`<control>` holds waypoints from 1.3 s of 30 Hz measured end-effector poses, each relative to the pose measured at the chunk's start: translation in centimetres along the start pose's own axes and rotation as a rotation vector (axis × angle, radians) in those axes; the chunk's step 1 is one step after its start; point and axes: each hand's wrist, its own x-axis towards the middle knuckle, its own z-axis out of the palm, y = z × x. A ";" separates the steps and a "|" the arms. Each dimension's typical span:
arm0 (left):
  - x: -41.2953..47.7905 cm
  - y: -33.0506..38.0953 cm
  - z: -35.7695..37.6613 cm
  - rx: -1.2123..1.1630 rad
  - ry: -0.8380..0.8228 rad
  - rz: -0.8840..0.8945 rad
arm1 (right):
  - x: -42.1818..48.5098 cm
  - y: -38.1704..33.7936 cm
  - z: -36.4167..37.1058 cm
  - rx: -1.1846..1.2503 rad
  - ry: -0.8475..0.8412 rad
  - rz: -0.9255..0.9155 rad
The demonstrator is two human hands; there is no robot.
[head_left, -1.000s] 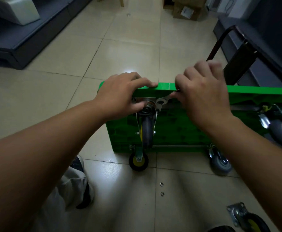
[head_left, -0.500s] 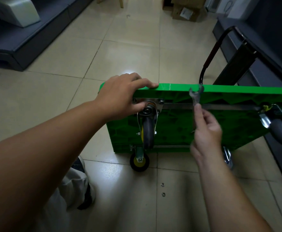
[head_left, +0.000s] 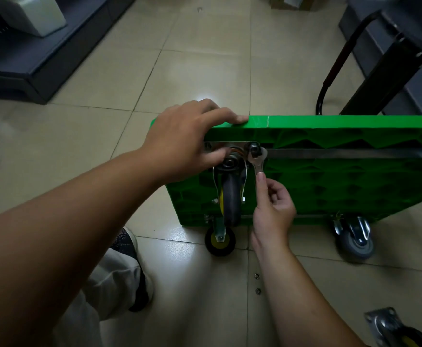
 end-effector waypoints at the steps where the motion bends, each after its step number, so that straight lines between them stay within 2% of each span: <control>1: 0.0 0.0 0.0 0.002 0.002 -0.001 | 0.1 0.1 0.1 -0.008 0.003 -0.027; 21: -0.1 -0.1 0.0 0.006 -0.005 0.019 | 1.8 -1.2 -0.2 -0.290 -0.045 -0.317; 23: 0.1 0.0 0.0 0.008 0.003 0.017 | 2.6 -3.0 -1.4 -0.490 -0.053 -0.443; 27: 0.0 0.1 -0.1 0.010 0.003 0.007 | 3.4 -9.6 -2.6 -1.120 -0.112 -1.027; 30: -0.1 0.4 -0.3 0.018 -0.005 0.002 | 3.6 -13.8 -1.3 -1.426 -0.191 -1.374; 35: 0.0 0.8 -1.4 -0.033 -0.103 -0.041 | 3.4 -16.7 1.4 -1.844 -0.334 -1.649; 37: 0.1 1.1 -1.9 -0.053 -0.167 -0.060 | 3.0 -17.4 2.0 -1.940 -0.359 -1.673; 39: 0.0 1.6 -2.6 -0.036 -0.237 -0.077 | 2.3 -17.9 1.8 -1.907 -0.317 -1.630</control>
